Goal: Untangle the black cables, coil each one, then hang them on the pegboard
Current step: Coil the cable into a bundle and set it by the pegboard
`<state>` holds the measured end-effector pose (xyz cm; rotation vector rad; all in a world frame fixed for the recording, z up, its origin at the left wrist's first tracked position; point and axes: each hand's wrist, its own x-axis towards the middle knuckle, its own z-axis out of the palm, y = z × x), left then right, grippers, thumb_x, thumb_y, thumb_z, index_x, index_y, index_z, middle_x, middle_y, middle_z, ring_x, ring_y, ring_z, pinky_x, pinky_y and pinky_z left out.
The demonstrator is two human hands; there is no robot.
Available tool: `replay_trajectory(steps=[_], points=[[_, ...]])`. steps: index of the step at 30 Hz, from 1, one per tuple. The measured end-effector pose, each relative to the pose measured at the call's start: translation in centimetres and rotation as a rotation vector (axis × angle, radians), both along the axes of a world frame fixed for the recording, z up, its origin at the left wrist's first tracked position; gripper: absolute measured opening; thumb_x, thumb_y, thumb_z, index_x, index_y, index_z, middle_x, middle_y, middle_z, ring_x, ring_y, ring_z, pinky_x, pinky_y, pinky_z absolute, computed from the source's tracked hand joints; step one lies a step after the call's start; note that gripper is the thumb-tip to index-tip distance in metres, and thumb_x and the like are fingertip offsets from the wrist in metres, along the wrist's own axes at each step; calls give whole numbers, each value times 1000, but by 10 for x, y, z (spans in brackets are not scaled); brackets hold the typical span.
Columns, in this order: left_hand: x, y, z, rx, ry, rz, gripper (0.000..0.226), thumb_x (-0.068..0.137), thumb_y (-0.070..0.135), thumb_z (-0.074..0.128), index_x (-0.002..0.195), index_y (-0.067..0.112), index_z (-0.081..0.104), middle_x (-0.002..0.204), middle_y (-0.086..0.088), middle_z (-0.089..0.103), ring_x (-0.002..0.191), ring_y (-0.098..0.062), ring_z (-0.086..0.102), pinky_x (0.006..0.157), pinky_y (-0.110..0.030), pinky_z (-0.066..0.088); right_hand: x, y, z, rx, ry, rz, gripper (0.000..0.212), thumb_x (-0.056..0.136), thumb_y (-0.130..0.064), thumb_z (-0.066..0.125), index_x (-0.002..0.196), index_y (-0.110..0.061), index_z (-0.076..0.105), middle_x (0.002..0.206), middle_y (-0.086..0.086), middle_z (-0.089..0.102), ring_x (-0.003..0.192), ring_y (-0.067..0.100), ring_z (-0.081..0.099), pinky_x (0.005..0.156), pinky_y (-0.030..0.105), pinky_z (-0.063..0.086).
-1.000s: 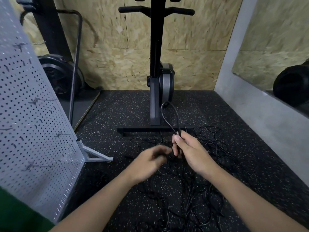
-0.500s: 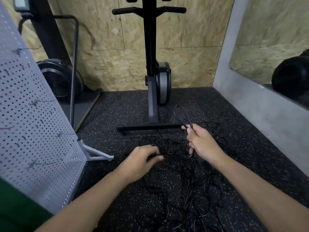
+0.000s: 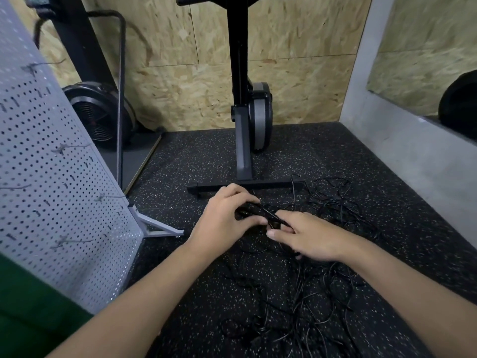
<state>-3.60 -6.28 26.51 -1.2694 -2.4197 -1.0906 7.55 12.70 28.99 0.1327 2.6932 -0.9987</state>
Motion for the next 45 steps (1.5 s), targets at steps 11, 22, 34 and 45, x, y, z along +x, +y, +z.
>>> replay_trajectory(steps=[11,22,34,45], points=[[-2,-5,-1,-163,-271,24,28,80,56,83,100,38,73,116,21,63,108,4,59,95,-20,48,4,-1,-12,-97,-111,38,22,112,-33,40,107,-21,57,93,-1,75,72,20,74,78,55,62],[-19,-38,-23,28,-625,73,14,103,15,64,110,17,77,96,7,81,102,-8,75,105,-43,55,0,9,-21,-287,82,-143,28,111,-36,42,99,-15,56,73,-1,48,60,16,47,46,29,37],[7,-1,21,675,-1304,-20,18,103,1,58,111,0,74,95,-12,77,78,-11,74,62,-24,62,1,-16,-22,-203,428,-233,22,109,-37,46,120,-32,65,93,0,75,71,19,69,69,38,61],[4,-2,14,698,-1246,-27,18,103,2,58,106,5,76,103,-13,79,89,-16,77,70,-25,62,2,-22,-14,-218,293,-56,25,111,-39,40,107,-29,63,87,-12,71,89,14,69,93,37,53]])
